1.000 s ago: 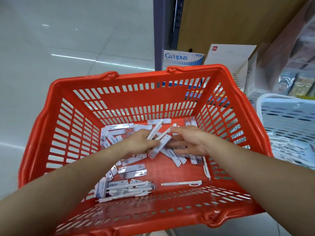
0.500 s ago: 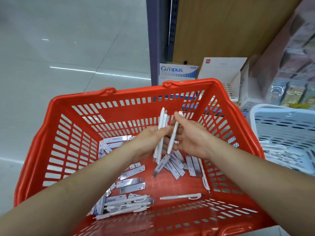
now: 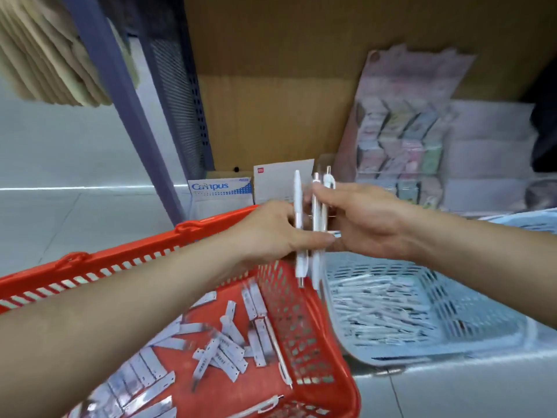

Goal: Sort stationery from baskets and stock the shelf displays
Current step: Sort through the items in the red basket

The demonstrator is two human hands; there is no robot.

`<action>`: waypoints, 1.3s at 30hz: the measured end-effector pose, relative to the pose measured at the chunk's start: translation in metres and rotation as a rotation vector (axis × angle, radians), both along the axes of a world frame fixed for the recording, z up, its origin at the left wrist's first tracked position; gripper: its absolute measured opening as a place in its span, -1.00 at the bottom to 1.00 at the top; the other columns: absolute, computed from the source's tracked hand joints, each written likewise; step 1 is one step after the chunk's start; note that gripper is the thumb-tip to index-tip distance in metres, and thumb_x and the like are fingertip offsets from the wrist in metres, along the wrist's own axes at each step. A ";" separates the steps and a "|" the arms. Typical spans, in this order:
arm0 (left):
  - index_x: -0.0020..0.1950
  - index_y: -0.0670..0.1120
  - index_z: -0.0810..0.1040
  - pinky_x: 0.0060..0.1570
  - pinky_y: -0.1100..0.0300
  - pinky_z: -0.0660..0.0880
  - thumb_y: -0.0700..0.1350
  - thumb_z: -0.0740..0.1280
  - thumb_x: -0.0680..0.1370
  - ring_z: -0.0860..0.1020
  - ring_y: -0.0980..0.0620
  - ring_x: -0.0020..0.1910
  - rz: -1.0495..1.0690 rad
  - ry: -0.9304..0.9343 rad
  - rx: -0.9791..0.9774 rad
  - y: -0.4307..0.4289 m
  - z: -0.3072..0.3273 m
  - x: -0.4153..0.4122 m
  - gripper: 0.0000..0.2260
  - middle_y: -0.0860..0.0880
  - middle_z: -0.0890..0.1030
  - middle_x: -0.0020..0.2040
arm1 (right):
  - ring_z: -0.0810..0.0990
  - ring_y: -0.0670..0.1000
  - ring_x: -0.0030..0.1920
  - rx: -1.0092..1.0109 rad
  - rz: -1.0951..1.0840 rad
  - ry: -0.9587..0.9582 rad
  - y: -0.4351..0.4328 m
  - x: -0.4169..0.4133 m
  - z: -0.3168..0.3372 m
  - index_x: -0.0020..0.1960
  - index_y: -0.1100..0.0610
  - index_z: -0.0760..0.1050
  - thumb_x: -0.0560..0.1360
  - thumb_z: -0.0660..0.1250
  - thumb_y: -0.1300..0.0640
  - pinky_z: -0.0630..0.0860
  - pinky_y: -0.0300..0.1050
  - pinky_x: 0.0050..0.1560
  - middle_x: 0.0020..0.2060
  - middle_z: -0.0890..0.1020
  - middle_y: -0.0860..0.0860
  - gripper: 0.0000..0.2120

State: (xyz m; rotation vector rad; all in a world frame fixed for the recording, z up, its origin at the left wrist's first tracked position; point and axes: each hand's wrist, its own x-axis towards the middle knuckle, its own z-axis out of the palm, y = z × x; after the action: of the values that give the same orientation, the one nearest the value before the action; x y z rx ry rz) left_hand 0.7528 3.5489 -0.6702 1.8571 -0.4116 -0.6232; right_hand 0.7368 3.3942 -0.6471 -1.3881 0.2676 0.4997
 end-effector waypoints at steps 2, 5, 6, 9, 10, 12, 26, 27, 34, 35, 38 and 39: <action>-0.18 -0.15 0.64 -0.43 0.40 0.40 -0.11 0.47 0.48 0.49 0.23 -0.47 -0.036 0.028 0.003 -0.032 0.003 0.001 -0.88 0.08 0.56 -0.42 | 0.62 0.09 -0.11 -0.036 -0.043 -0.026 -0.039 -0.005 0.001 -0.04 0.15 0.55 0.61 0.22 0.05 0.60 0.08 0.00 -0.11 0.63 0.15 -0.79; -0.31 -0.09 0.54 -0.49 0.34 0.33 -0.05 0.38 0.56 0.42 0.15 -0.50 -0.174 0.019 0.134 -0.078 -0.008 0.000 -0.75 0.03 0.52 -0.44 | 0.58 -0.06 -0.21 -0.152 -0.144 -0.005 -0.095 -0.021 -0.009 -0.07 0.08 0.58 0.60 0.24 0.01 0.53 -0.13 -0.12 -0.21 0.65 0.00 -0.79; -0.31 -0.09 0.52 -0.49 0.35 0.31 -0.03 0.36 0.57 0.42 0.14 -0.50 -0.197 0.026 0.165 -0.092 -0.014 0.001 -0.73 -0.01 0.55 -0.40 | 0.56 -0.11 -0.27 -0.179 -0.190 0.011 -0.113 -0.025 -0.016 -0.08 0.07 0.59 0.60 0.23 -0.01 0.45 -0.17 -0.18 -0.24 0.64 -0.03 -0.78; -0.31 -0.09 0.54 -0.48 0.35 0.33 -0.06 0.38 0.56 0.46 0.14 -0.49 -0.220 0.068 0.238 -0.129 -0.037 0.005 -0.74 -0.08 0.62 -0.32 | 0.42 -0.10 -0.31 -0.238 -0.300 0.077 -0.160 -0.033 -0.049 -0.12 0.05 0.62 0.60 0.21 -0.11 0.28 -0.20 -0.29 -0.31 0.57 -0.02 -0.69; -0.31 -0.08 0.57 -0.44 0.33 0.36 -0.05 0.41 0.54 0.48 0.13 -0.47 -0.221 0.059 0.296 -0.140 -0.046 0.006 -0.76 -0.07 0.63 -0.33 | 0.35 -0.08 -0.34 -0.221 -0.344 0.104 -0.174 -0.036 -0.063 -0.12 0.07 0.62 0.61 0.21 -0.10 0.26 -0.22 -0.34 -0.35 0.49 0.00 -0.67; -0.30 -0.09 0.60 -0.38 0.30 0.39 -0.03 0.46 0.50 0.50 0.14 -0.44 -0.231 0.043 0.437 -0.158 -0.069 0.004 -0.78 0.00 0.63 -0.37 | 0.32 -0.05 -0.40 -0.123 -0.443 0.166 -0.197 -0.041 -0.090 -0.08 0.19 0.55 0.62 0.24 0.05 0.31 -0.28 -0.49 -0.36 0.38 0.04 -0.76; 0.18 -0.06 0.60 0.04 0.20 0.51 -0.24 0.39 0.49 0.59 -0.05 0.09 0.050 0.021 0.743 -0.187 -0.169 -0.005 -0.72 -0.07 0.63 0.13 | 0.49 0.06 -0.07 -0.570 -0.159 0.181 -0.246 -0.031 -0.172 -0.03 0.14 0.54 0.54 0.33 0.27 0.46 -0.01 0.01 -0.07 0.54 0.10 -0.94; 0.15 -0.06 0.60 0.04 0.21 0.51 -0.26 0.35 0.50 0.58 -0.04 0.08 0.080 0.001 0.680 -0.183 -0.160 -0.005 -0.75 -0.05 0.63 0.10 | 0.51 0.08 0.02 -0.668 -0.103 0.132 -0.247 -0.031 -0.171 0.04 0.17 0.55 0.55 0.33 0.24 0.45 0.00 0.08 -0.01 0.56 0.10 -0.91; -0.09 -0.08 0.59 -0.33 0.34 0.49 -0.36 0.27 0.55 0.58 0.10 -0.32 0.107 0.022 0.297 -0.119 -0.049 -0.021 -0.80 -0.05 0.66 -0.19 | 0.65 0.05 0.03 -0.507 0.135 -0.025 -0.207 -0.021 -0.116 0.00 0.09 0.59 0.57 0.34 0.10 0.49 -0.14 -0.10 0.03 0.68 0.12 -0.92; -0.08 -0.09 0.60 -0.31 0.31 0.51 -0.36 0.27 0.55 0.59 0.10 -0.32 0.098 0.012 0.308 -0.105 -0.037 -0.022 -0.80 -0.04 0.67 -0.19 | 0.66 0.00 -0.04 -0.429 0.190 -0.036 -0.195 -0.019 -0.102 0.02 0.10 0.59 0.57 0.34 0.08 0.51 -0.17 -0.12 -0.01 0.70 0.09 -0.89; -0.05 -0.13 0.63 -0.18 0.24 0.57 -0.36 0.29 0.55 0.61 0.09 -0.28 0.066 -0.012 0.394 -0.060 -0.011 -0.025 -0.82 -0.07 0.69 -0.18 | 0.66 0.00 -0.13 -0.279 0.416 -0.073 -0.154 -0.009 -0.063 0.09 0.16 0.58 0.59 0.29 0.07 0.53 -0.19 -0.15 -0.08 0.72 0.11 -0.81; -0.04 -0.15 0.63 -0.16 0.23 0.57 -0.37 0.29 0.54 0.62 0.08 -0.26 0.070 -0.009 0.438 -0.041 -0.007 -0.028 -0.82 -0.10 0.70 -0.17 | 0.66 0.01 -0.13 -0.261 0.511 -0.076 -0.139 -0.006 -0.052 0.10 0.17 0.57 0.58 0.29 0.06 0.54 -0.19 -0.13 -0.06 0.71 0.13 -0.79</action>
State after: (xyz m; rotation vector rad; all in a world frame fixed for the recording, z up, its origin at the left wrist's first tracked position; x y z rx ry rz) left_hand 0.7251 3.5082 -0.6776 2.2797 -0.2237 -0.6972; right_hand 0.7307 3.2550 -0.6989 -1.7340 -0.0948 0.8521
